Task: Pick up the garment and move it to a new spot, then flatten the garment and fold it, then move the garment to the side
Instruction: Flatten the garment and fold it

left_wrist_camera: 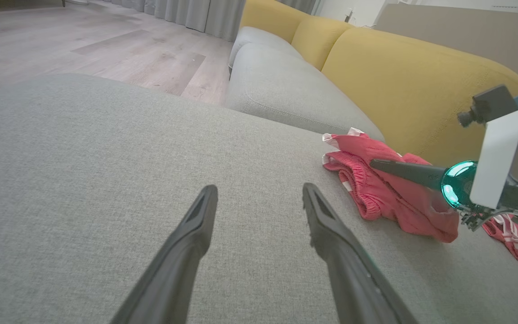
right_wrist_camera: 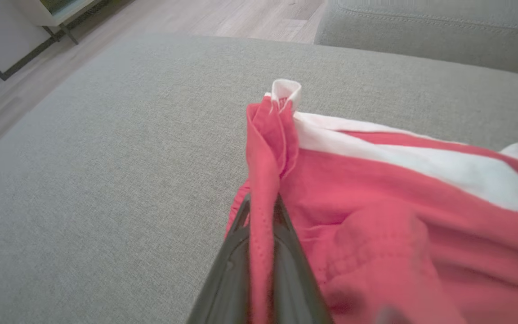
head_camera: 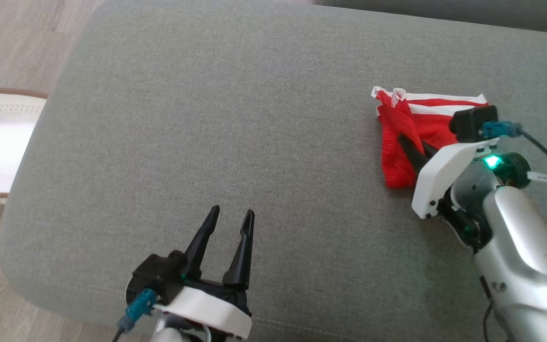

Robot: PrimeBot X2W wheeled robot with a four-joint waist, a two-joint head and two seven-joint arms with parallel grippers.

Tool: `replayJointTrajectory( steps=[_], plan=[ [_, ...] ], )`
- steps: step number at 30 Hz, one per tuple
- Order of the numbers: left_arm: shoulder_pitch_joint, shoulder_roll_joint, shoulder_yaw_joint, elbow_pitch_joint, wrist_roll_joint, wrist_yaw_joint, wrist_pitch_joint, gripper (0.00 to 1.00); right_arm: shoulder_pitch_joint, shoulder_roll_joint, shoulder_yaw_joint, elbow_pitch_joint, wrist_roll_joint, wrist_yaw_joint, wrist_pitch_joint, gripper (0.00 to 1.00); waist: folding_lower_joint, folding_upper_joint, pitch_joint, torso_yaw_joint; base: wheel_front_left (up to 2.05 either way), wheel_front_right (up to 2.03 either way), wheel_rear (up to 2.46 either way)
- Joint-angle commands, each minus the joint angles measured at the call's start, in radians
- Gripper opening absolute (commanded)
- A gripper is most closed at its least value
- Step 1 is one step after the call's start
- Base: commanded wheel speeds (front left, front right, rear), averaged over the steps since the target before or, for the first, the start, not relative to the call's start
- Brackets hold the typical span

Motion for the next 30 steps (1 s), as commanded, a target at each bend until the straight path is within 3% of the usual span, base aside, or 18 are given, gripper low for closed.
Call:
replayJointTrajectory(
  steps=[1, 6, 13, 22, 30],
  plan=[
    [-0.025, -0.003, 0.027, -0.023, -0.007, 0.009, -0.008, 1.0, -0.021, 0.009, 0.024, -0.029, -0.019, -0.001, -0.018, 1.0, 0.0, 0.0, -0.003, -0.004, 0.0, 0.0, 0.0],
    [-0.019, -0.003, 0.034, -0.017, -0.007, 0.013, -0.008, 1.0, -0.006, 0.031, 0.04, -0.035, -0.042, -0.001, -0.052, 1.0, 0.0, 0.0, -0.018, -0.028, 0.0, 0.0, 0.0],
    [0.002, -0.003, 0.057, -0.005, 0.002, 0.009, -0.008, 1.0, 0.092, 0.052, 0.014, -0.147, -0.021, -0.001, -0.14, 1.0, 0.0, 0.0, -0.07, -0.08, 0.0, 0.0, 0.0],
    [0.056, -0.003, 0.13, -0.019, 0.041, 0.009, -0.008, 1.0, 0.314, 0.058, -0.19, -0.275, -0.15, -0.001, -0.369, 1.0, 0.0, 0.0, -0.132, -0.15, 0.0, 0.0, 0.0],
    [0.108, -0.003, 0.193, -0.033, 0.081, 0.006, -0.008, 1.0, 0.461, 0.101, -0.381, -0.237, -0.246, -0.001, -0.579, 1.0, 0.0, 0.0, -0.173, -0.161, 0.0, 0.0, 0.0]
  ],
)
